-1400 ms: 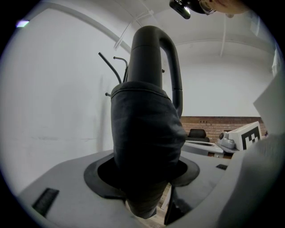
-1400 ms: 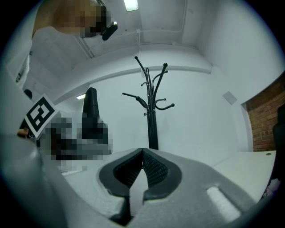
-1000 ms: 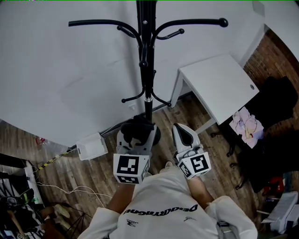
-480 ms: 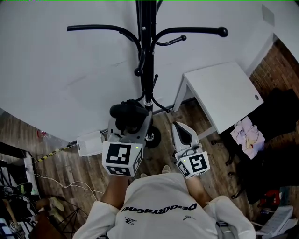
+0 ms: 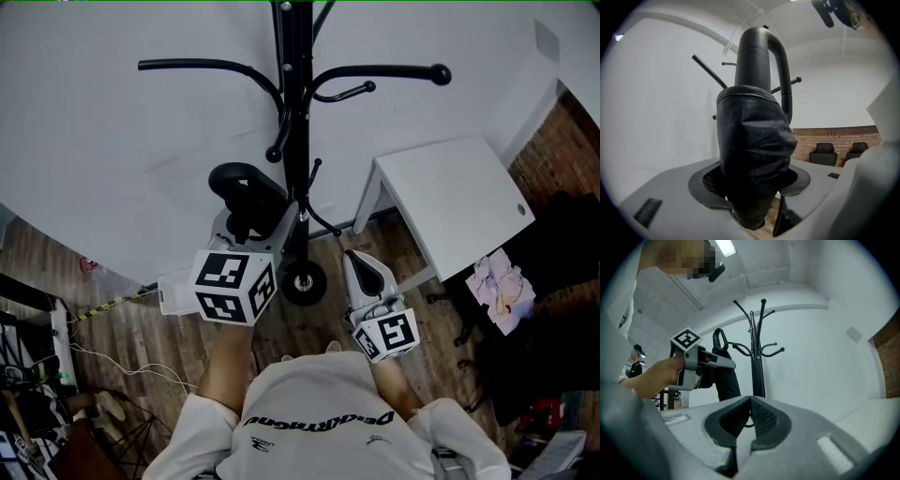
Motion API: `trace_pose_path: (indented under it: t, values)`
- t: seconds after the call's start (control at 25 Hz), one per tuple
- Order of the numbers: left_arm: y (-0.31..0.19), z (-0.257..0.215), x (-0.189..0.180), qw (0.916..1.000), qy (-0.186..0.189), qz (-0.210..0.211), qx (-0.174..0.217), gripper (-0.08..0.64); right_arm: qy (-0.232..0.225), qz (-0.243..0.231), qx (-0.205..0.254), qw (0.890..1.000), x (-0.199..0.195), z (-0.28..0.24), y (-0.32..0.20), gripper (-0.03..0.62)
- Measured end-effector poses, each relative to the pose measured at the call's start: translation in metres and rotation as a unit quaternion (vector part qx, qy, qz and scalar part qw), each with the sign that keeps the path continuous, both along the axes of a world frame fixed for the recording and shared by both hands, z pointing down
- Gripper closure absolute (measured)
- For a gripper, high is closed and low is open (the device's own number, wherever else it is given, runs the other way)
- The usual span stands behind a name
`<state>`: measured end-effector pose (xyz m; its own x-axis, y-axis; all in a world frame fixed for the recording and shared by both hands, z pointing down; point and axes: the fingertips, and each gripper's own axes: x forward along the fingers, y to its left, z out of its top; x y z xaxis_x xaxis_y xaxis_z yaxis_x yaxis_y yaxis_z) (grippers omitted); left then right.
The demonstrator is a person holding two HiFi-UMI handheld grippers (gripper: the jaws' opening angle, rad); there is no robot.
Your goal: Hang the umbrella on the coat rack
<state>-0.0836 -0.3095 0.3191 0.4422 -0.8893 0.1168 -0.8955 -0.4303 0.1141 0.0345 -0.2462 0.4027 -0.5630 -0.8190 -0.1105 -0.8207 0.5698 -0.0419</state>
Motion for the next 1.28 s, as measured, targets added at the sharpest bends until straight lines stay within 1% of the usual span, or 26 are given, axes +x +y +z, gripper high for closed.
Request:
trace_pose_path:
  t: [0.36,0.64,0.8,1.28]
  values:
    - [-0.020,0.002,0.013,0.9990,0.004,0.032,-0.031,0.307,-0.003,0.011,0.003,1.000,0.010,0.001,-0.003,0.594]
    - [-0.038,0.006,0.019,0.9984,-0.003,0.038,-0.042,0.307,-0.004,0.019,0.003,1.000,0.017,0.002,-0.006,0.594]
    - [-0.047,0.009,0.021,0.9979,0.000,0.042,-0.050,0.307,-0.005,0.025,0.003,1.000,0.022,0.002,-0.009,0.594]
    - [-0.062,0.040,0.028,0.9946,-0.014,0.055,-0.087,0.305,-0.003,0.032,0.004,0.999,0.026,0.002,-0.013,0.594]
